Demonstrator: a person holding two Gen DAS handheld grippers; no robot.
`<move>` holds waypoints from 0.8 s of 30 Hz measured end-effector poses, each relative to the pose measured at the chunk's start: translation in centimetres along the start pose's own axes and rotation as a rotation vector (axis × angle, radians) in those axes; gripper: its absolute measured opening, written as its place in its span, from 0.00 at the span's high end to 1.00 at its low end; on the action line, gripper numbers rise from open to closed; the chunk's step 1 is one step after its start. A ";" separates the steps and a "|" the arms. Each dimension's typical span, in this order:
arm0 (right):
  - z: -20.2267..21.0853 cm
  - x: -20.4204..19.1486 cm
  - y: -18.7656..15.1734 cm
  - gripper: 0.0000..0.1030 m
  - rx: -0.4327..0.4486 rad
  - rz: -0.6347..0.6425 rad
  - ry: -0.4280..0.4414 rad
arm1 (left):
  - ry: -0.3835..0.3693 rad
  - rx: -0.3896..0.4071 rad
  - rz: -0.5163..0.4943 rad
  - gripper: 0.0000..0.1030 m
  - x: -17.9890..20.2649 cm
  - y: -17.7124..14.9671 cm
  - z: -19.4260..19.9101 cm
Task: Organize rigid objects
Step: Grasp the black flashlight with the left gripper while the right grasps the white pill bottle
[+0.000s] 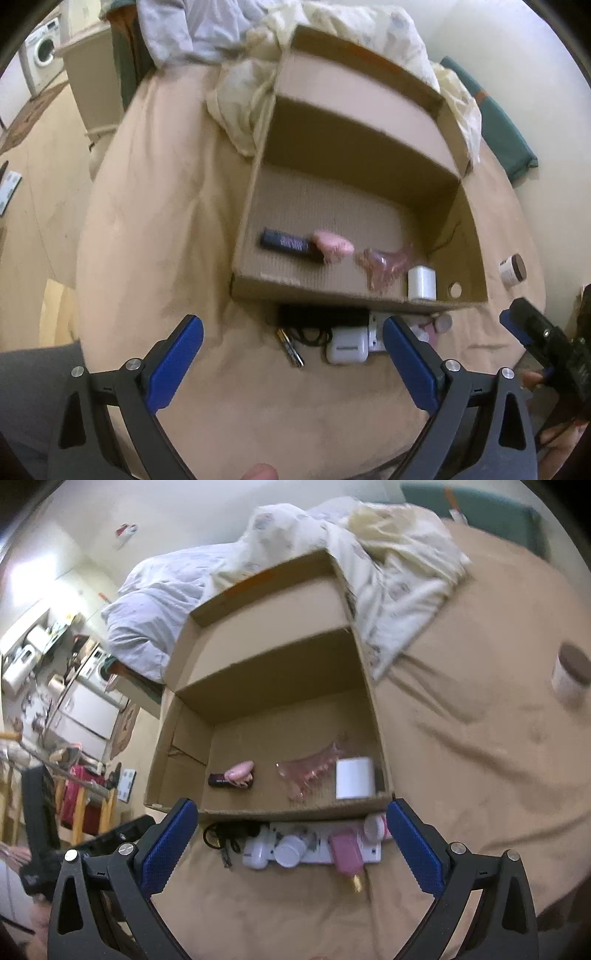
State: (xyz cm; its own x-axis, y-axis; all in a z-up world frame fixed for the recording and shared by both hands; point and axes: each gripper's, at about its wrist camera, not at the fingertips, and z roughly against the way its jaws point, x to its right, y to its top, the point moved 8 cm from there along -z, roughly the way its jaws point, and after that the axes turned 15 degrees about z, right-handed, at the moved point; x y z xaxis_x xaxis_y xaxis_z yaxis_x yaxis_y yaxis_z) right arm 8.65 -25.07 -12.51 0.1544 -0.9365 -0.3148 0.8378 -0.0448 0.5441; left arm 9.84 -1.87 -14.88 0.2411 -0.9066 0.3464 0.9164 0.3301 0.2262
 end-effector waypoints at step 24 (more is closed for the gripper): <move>-3.6 0.3 -3.4 0.00 -0.160 0.009 0.030 | 0.029 -0.178 0.022 0.01 1.6 -1.6 -10.6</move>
State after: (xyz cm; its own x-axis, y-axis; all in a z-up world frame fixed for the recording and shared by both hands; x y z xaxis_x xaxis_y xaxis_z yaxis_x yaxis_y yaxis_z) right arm 7.76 -23.94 -17.24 0.1763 -0.9256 -0.3348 0.9087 0.0223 0.4167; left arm 12.17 -6.66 -24.37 0.2682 -0.9079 0.3222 0.9523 0.3004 0.0538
